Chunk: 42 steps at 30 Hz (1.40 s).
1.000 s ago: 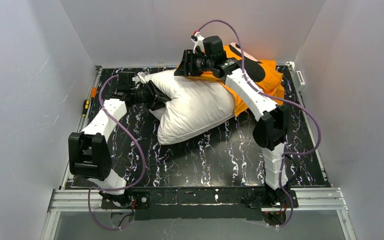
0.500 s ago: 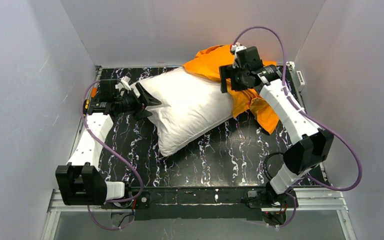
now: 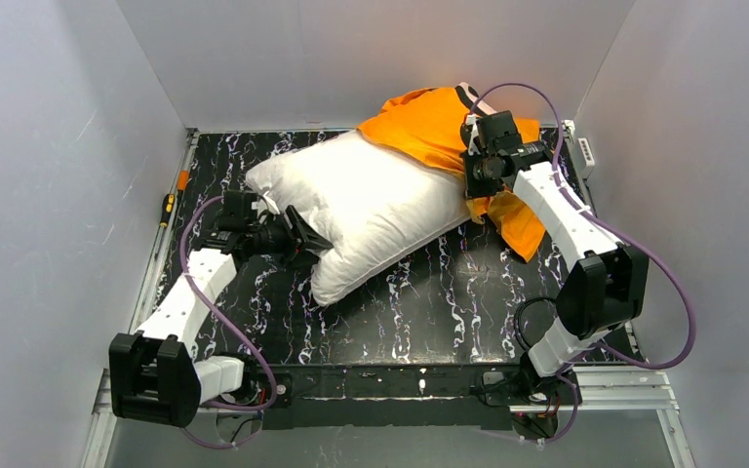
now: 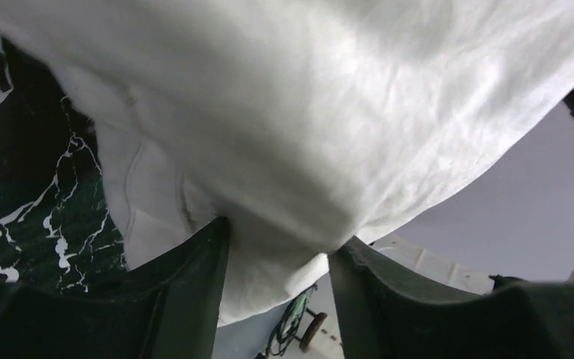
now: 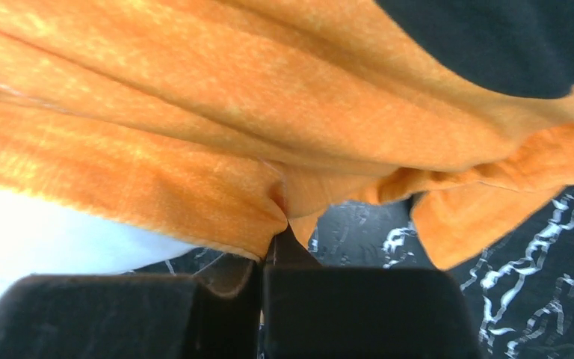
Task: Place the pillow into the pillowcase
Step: Stuff the pillow into the pillowcase.
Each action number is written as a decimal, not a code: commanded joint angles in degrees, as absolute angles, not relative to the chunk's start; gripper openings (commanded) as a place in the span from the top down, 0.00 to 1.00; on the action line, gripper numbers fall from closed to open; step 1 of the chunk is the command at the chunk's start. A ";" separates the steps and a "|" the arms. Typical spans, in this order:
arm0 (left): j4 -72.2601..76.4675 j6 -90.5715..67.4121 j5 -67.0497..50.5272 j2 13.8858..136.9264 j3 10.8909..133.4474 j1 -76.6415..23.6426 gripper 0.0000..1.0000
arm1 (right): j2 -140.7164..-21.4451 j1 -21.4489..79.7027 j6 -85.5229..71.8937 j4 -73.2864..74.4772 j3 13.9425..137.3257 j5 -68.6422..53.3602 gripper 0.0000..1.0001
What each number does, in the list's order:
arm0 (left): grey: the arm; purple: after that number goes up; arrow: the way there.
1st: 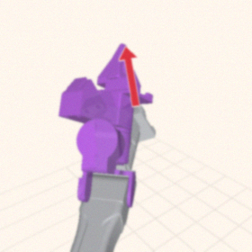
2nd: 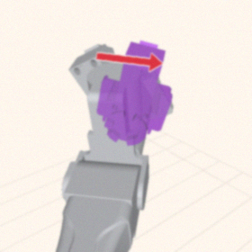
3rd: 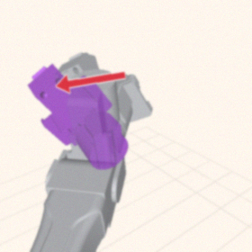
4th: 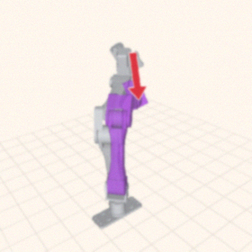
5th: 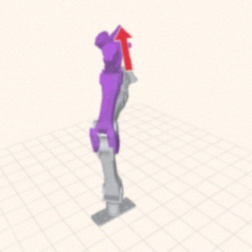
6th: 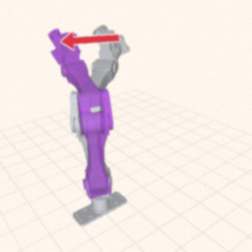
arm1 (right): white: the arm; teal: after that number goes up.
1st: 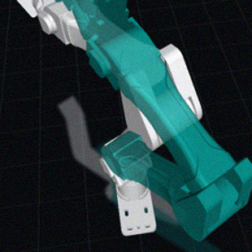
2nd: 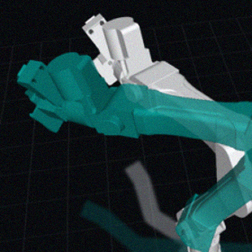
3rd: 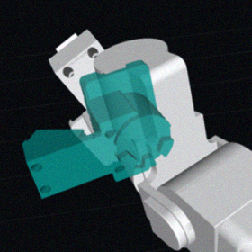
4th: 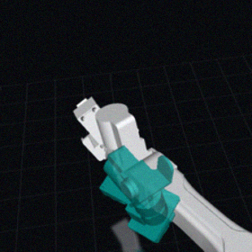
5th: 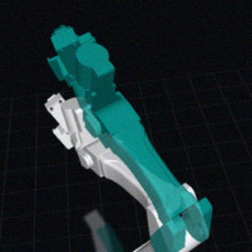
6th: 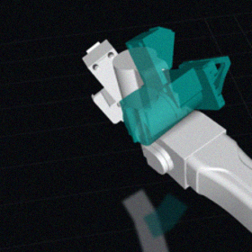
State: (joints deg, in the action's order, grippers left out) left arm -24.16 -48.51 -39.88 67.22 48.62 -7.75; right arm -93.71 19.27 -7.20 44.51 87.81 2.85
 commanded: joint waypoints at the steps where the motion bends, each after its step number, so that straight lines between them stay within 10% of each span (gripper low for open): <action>1: -14.91 -53.30 -40.72 69.15 47.14 -9.73 0.59 | -92.06 19.78 -7.96 43.64 91.16 -6.02 0.99; 10: -6.18 -56.11 -42.41 81.76 59.87 -11.19 1.00 | -92.22 25.12 -8.42 42.99 94.31 -37.55 0.99; 17: 1.06 -61.73 -41.25 90.04 70.05 -18.24 1.00 | -100.86 39.77 -19.72 30.43 104.51 -54.30 0.99; 23: 2.28 -64.19 -37.58 93.37 72.07 -25.11 1.00 | -101.97 41.61 -50.98 -9.74 96.80 -61.49 0.99; 30: -9.63 -58.49 -30.94 87.34 70.23 -24.43 1.00 | -100.31 32.69 -35.09 19.21 98.06 -50.60 0.99; 37: -22.29 -50.04 -24.17 79.00 66.63 -17.66 0.48 | -101.01 29.15 -11.21 51.32 115.52 -21.96 0.18; 42: -27.89 -43.15 -23.83 77.68 68.62 -10.43 0.32 | -102.89 27.78 -8.58 53.91 122.55 -8.55 0.02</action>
